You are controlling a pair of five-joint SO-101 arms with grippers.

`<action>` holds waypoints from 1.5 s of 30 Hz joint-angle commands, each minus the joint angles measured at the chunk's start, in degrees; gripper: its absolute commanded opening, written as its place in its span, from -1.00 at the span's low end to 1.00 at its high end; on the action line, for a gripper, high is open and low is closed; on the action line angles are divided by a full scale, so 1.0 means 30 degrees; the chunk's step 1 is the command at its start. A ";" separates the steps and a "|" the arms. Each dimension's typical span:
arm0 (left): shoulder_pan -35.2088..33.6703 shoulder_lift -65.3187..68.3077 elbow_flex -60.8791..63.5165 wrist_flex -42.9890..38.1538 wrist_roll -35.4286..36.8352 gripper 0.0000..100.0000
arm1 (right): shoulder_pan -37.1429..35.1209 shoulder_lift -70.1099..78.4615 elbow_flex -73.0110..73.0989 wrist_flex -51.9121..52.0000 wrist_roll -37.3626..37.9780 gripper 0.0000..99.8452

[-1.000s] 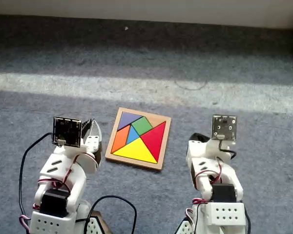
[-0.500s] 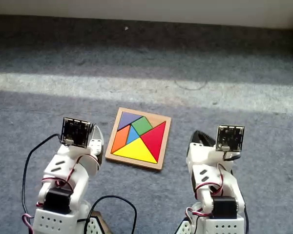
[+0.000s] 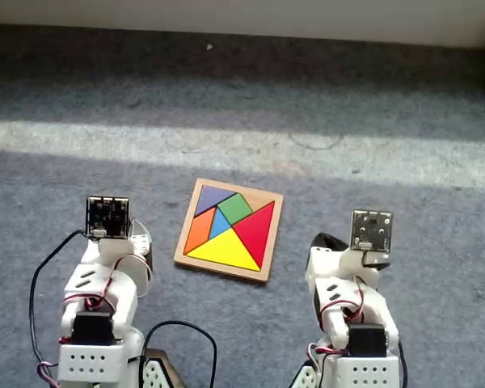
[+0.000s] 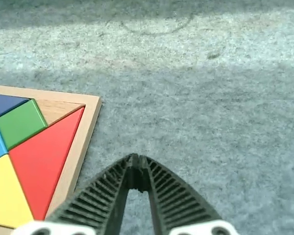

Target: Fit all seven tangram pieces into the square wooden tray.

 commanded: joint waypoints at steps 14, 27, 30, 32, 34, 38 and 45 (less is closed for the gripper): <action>-0.0278 -0.0161 0.0425 0.7267 -0.0117 -0.91 | 0.0337 -0.0249 0.2857 0.6168 -0.0117 -0.95; -0.0278 -0.0161 0.0425 0.7297 -0.0088 -0.91 | 0.0337 -0.0249 0.2857 0.6227 -0.0117 -0.95; -0.0278 -0.0161 0.0425 0.7297 -0.0088 -0.91 | 0.0337 -0.0249 0.2857 0.6227 -0.0117 -0.95; -0.0278 -0.0161 0.0425 0.7297 -0.0088 -0.91 | 0.0337 -0.0249 0.2857 0.6227 -0.0117 -0.95; -0.0278 -0.0161 0.0425 0.7297 -0.0088 -0.91 | 0.0337 -0.0249 0.2857 0.6227 -0.0117 -0.95; -0.0278 -0.0161 0.0425 0.7297 -0.0088 -0.91 | 0.0337 -0.0249 0.2857 0.6227 -0.0117 -0.95; -0.0278 -0.0161 0.0425 0.7297 -0.0088 -0.91 | 0.0337 -0.0249 0.2857 0.6227 -0.0117 -0.95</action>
